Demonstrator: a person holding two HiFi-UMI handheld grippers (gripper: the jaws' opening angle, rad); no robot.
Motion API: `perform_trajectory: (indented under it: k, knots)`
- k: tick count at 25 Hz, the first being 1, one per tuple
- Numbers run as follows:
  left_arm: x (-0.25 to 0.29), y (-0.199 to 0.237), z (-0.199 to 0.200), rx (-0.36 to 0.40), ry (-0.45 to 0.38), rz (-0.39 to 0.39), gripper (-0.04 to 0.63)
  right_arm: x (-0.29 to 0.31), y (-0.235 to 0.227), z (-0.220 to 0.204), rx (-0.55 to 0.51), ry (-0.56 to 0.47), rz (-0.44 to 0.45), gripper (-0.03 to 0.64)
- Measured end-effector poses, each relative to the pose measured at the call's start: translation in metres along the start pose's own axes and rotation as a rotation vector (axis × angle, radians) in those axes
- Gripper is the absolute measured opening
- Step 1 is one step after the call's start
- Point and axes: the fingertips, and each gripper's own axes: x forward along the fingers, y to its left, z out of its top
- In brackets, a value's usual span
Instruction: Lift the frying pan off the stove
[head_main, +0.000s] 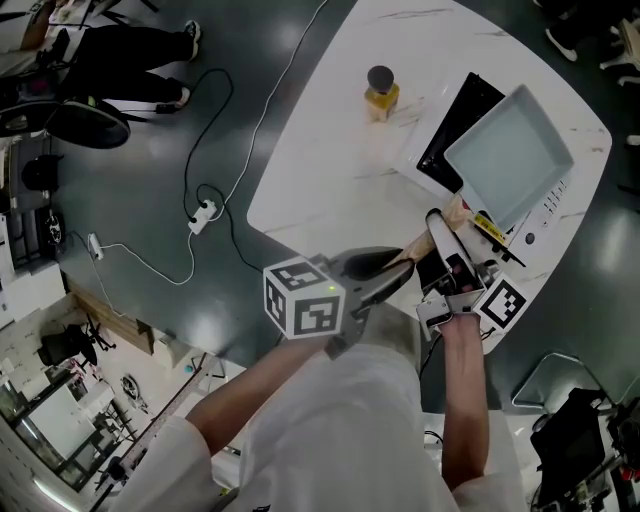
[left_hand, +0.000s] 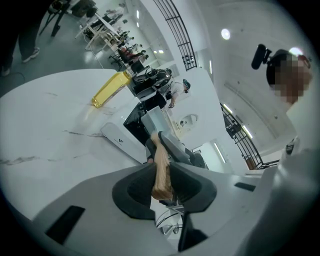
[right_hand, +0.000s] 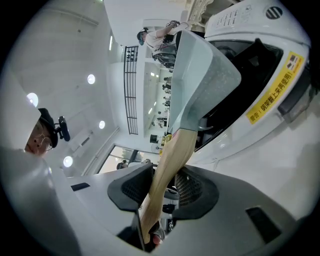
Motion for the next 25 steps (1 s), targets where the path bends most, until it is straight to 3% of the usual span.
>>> perform_trajectory:
  k: [17,25]
  knots:
    - [-0.006,-0.012,0.001,0.041,-0.059,-0.029,0.080,-0.001,0.018,0.000,-0.074,0.024,0.013,0.133]
    - [-0.045,-0.070,-0.002,0.080,-0.059,-0.085,0.080,-0.022,0.089,-0.016,-0.130,0.026,0.024,0.133]
